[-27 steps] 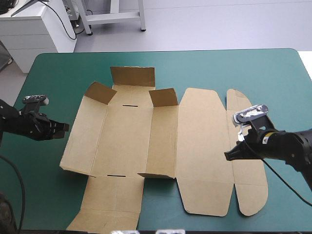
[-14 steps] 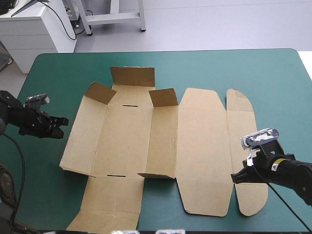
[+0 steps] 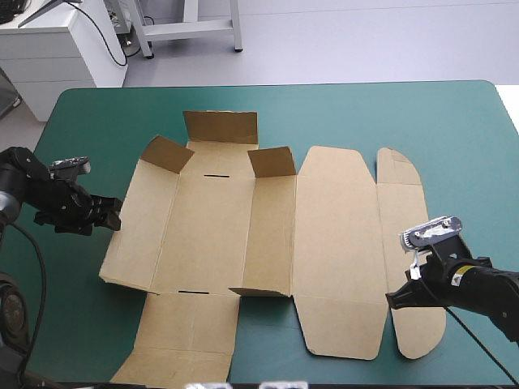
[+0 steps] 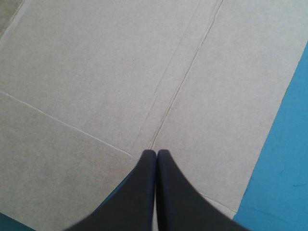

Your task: Fold the box

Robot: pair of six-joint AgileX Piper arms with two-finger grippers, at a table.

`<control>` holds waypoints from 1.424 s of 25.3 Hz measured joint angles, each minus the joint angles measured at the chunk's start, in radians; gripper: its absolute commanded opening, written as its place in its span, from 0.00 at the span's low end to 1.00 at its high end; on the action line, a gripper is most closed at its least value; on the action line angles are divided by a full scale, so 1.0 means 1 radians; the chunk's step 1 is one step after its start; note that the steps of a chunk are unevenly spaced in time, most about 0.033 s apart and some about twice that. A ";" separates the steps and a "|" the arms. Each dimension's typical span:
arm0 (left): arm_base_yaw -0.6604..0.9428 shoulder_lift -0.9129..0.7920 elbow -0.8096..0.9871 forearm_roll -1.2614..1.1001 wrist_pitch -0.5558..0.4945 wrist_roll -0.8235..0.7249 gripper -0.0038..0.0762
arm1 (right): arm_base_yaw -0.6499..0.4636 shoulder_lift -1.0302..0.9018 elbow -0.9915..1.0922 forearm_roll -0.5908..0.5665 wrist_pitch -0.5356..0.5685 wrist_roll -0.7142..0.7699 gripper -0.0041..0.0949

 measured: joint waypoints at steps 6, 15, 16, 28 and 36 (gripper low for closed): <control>-0.004 -0.006 0.020 -0.053 -0.001 -0.035 0.66 | 0.000 0.000 0.000 -0.001 -0.003 -0.001 0.02; -0.069 0.004 0.139 -0.233 -0.011 0.048 0.66 | 0.000 0.000 0.000 0.000 -0.001 -0.001 0.02; -0.081 0.005 0.147 -0.230 -0.012 0.048 0.66 | 0.000 0.000 0.000 0.000 -0.001 -0.001 0.02; -0.119 0.005 0.162 -0.198 -0.012 0.002 0.03 | 0.000 0.000 0.000 0.000 0.002 -0.004 0.02; -0.128 0.005 0.172 -0.156 -0.020 -0.006 0.04 | 0.000 0.000 0.000 0.000 0.001 -0.004 0.02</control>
